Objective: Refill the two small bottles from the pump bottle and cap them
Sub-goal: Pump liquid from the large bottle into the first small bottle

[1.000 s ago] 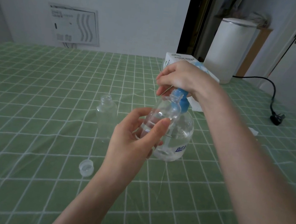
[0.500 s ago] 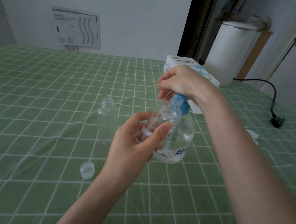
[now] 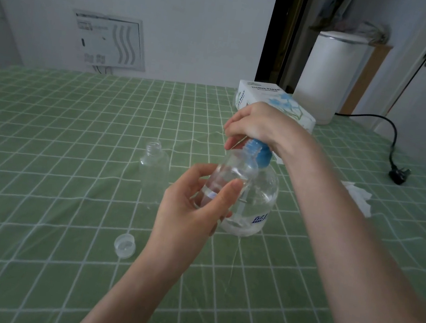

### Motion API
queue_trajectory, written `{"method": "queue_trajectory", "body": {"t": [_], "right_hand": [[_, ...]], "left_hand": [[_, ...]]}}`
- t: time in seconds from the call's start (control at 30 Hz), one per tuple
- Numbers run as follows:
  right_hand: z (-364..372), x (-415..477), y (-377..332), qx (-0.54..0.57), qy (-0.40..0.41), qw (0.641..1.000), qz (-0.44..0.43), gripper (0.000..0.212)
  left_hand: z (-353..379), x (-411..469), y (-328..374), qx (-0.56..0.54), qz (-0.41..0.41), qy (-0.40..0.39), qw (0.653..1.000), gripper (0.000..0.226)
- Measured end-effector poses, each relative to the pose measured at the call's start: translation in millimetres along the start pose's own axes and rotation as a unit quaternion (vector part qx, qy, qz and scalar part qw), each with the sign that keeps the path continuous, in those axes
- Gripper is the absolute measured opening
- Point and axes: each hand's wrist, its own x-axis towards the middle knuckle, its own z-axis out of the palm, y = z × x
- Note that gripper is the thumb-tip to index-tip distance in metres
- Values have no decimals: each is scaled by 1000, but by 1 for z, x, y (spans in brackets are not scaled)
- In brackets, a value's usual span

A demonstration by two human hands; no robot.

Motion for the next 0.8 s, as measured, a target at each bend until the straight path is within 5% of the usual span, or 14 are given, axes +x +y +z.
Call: {"method": "queue_trajectory", "body": {"t": [0.23, 0.37, 0.8], "right_hand": [[0, 2, 1, 6, 26, 999, -27, 6], [-5, 5, -1, 9, 60, 997, -54, 14], [0, -1, 0, 18, 2, 1000, -21, 13]], "left_hand": [[-1, 0, 0, 0, -3, -6, 1000, 27], [-1, 1, 1, -4, 5, -4, 1000, 30], [0, -1, 1, -7, -3, -2, 1000, 29]]}}
